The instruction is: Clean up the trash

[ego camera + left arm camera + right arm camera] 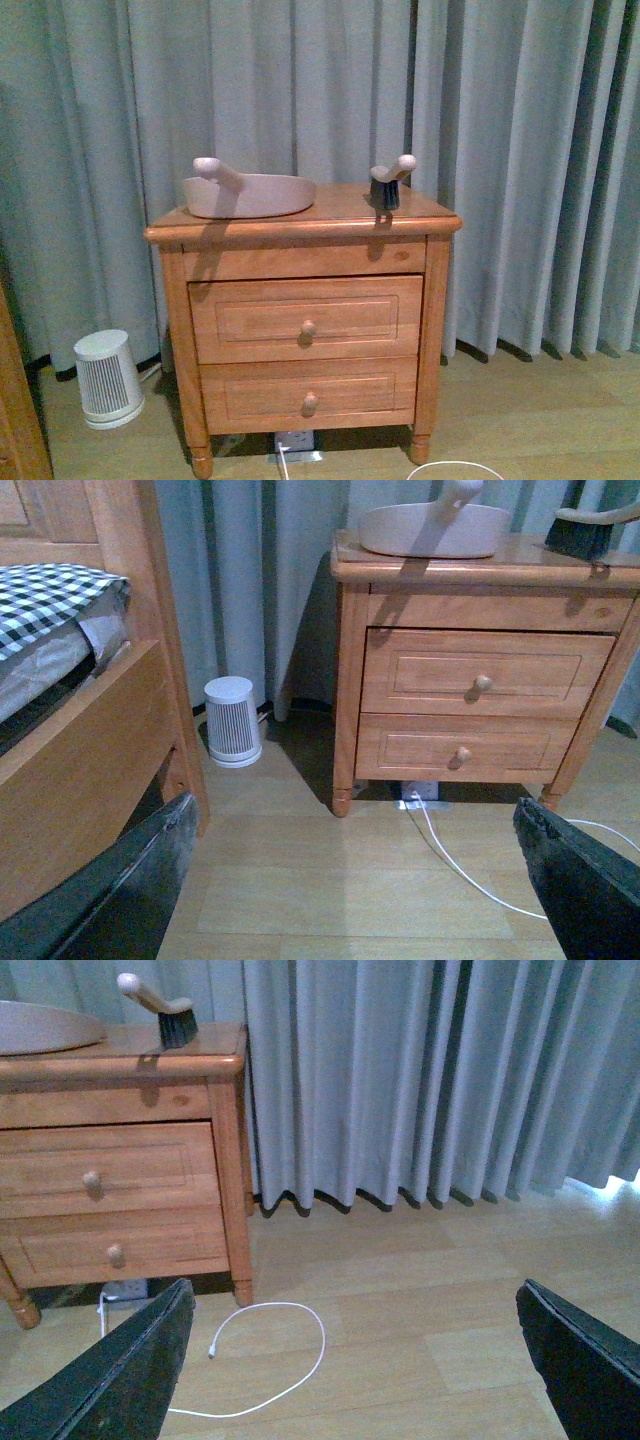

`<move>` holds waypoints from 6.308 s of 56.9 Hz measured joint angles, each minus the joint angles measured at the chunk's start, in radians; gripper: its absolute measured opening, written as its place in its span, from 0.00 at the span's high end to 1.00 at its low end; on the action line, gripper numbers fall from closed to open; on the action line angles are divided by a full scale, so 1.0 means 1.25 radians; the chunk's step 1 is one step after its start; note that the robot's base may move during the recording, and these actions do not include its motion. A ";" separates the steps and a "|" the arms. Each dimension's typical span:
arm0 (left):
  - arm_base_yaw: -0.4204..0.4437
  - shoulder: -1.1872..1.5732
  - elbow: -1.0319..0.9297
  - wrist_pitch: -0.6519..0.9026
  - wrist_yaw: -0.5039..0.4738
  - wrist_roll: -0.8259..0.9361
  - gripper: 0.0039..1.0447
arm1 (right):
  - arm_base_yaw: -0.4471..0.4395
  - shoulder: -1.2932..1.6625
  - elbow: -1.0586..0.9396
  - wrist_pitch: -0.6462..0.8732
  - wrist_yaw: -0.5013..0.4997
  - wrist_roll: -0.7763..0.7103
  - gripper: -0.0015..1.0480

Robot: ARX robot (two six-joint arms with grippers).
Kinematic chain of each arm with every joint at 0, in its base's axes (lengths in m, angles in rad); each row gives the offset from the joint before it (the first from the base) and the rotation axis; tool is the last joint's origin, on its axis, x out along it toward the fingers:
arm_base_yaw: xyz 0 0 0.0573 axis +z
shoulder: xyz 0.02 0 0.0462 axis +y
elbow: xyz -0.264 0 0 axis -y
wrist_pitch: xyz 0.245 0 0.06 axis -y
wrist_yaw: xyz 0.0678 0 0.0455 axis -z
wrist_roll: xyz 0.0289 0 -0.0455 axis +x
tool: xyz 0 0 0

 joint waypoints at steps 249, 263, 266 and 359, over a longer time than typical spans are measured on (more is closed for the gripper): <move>-0.310 1.391 1.053 -0.291 -0.229 0.049 0.07 | 0.000 0.000 0.000 -0.001 0.000 0.000 0.07; -0.309 1.455 1.056 -0.290 -0.231 0.051 0.07 | 0.000 0.000 0.000 -0.001 0.000 0.000 0.07; -0.305 1.467 1.060 -0.288 -0.231 0.052 0.07 | 0.000 0.000 0.000 -0.001 0.000 0.000 0.07; -0.255 1.364 0.928 0.043 -0.237 0.121 0.75 | 0.000 0.000 0.000 -0.001 0.000 0.000 0.07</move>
